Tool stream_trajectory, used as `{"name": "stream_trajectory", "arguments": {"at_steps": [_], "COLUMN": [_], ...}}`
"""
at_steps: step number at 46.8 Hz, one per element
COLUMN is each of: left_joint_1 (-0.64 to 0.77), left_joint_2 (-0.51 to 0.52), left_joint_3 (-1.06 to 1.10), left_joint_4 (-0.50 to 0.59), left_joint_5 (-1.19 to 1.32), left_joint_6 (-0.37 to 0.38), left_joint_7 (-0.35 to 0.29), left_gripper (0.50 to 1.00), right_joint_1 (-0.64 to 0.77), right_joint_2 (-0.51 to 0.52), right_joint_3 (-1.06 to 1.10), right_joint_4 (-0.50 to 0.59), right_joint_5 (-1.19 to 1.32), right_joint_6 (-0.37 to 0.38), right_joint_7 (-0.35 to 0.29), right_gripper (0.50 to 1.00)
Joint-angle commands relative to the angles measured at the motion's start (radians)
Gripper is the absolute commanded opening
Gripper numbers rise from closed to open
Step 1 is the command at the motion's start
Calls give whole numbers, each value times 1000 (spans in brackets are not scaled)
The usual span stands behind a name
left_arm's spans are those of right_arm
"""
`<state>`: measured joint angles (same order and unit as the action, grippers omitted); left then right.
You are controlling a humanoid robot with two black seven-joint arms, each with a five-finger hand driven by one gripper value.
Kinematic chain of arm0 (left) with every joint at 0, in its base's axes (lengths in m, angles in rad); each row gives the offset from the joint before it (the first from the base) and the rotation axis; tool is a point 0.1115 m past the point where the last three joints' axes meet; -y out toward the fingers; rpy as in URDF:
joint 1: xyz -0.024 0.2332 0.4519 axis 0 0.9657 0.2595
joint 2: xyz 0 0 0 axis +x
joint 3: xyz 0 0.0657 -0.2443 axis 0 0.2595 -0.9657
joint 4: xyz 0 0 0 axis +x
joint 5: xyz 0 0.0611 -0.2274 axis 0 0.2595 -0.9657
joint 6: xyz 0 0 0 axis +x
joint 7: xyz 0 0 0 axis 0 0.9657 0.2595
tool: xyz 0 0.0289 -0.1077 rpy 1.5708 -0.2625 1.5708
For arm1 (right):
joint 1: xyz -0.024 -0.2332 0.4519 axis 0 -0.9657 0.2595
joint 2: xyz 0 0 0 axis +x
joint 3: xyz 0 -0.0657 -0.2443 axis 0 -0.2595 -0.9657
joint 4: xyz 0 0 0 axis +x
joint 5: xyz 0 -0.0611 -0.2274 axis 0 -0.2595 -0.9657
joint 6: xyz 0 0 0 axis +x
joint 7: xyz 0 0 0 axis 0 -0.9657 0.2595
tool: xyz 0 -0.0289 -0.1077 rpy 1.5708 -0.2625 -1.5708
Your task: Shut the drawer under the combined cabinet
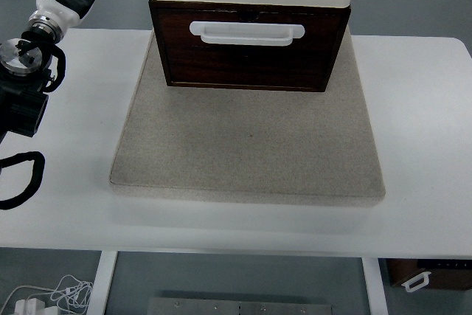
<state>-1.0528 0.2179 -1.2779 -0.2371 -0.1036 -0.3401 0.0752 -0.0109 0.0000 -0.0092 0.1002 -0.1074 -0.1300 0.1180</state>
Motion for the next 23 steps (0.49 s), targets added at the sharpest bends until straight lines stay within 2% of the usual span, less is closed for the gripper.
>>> {"name": "stream_trajectory", "arguments": {"at_steps": [1, 10, 23], "left_joint_1": [0, -7, -15], "left_joint_2": [-2, -8, -32], "left_joint_3": [0, 0, 0], "left_joint_4": [10, 41, 28], "left_joint_5": [-10, -51, -70], "left_joint_6": [16, 98, 107], "left_joint_7": [2, -9, -12], "left_gripper": [1000, 1000, 1000], "right_joint_1": [-1, -1, -3], "right_joint_2": [0, 0, 0], "right_joint_3": [0, -2, -2], "right_joint_4": [1, 1, 33], "right_joint_5": [-1, -3, -3], "right_joint_6": [1, 1, 1], "right_joint_7": [0, 0, -1], "right_gripper": [952, 952, 952]}}
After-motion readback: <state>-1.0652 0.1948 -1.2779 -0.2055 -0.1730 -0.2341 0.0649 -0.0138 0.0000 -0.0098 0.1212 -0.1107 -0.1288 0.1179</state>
